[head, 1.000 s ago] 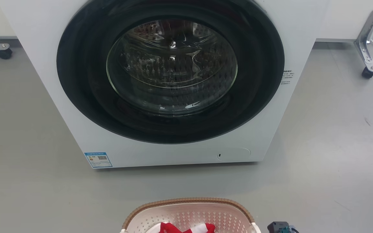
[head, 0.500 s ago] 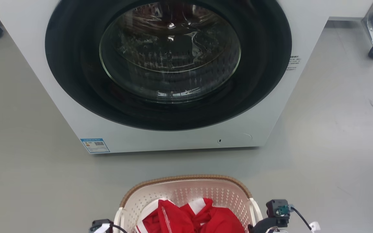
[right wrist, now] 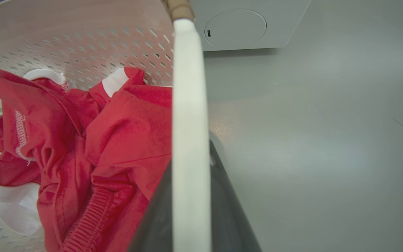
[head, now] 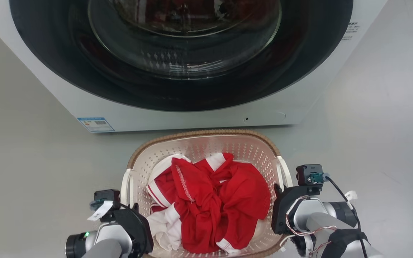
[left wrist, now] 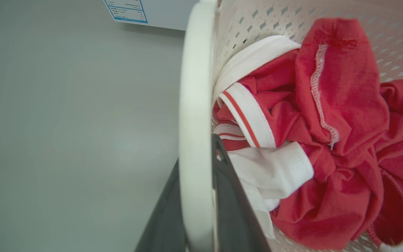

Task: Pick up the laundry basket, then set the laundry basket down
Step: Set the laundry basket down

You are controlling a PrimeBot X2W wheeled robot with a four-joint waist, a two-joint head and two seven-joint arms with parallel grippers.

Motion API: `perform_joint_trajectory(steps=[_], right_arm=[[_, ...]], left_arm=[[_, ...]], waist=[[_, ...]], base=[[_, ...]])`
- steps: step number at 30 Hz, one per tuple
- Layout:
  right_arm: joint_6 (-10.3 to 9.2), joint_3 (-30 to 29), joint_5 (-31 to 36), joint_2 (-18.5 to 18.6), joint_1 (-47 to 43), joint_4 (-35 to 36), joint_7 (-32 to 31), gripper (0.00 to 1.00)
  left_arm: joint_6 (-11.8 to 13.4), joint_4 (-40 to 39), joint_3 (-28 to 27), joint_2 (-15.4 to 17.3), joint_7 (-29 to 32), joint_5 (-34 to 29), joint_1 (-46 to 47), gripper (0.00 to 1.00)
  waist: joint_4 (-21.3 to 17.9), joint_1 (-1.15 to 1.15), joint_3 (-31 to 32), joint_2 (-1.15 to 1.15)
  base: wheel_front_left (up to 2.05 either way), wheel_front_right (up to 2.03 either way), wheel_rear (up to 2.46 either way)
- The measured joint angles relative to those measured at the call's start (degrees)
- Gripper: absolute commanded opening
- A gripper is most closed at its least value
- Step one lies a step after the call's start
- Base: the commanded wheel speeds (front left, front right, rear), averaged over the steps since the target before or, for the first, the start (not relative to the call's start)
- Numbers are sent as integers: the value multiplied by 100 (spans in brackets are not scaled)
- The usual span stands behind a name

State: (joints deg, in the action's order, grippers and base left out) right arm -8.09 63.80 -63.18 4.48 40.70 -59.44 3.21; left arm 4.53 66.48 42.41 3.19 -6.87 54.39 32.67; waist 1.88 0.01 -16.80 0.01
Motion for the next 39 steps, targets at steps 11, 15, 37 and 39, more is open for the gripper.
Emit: perform_joint_trajectory(steps=[11,15,37,39], right_arm=[[3,-46,175,-8,683,-253,298,0],[4,-51,229,-14,933,-371,350,0],[10,-49,324,-8,1691,-586,703,0],[10,-49,345,-3,1755,-590,748,0]], left_arm=[[40,-43,-21,-11,-290,-59,692,0],[51,-71,-33,-19,-358,-67,903,0],[59,-70,-83,-45,-594,-163,1657,0],[59,-69,-93,-45,-630,-164,1723,0]], waist=[[94,0,-1002,0],[145,0,-1343,1],[291,-1,-2862,0],[290,-1,-2939,0]], base=[[0,0,0],[0,0,0],[0,0,0],[0,0,0]])
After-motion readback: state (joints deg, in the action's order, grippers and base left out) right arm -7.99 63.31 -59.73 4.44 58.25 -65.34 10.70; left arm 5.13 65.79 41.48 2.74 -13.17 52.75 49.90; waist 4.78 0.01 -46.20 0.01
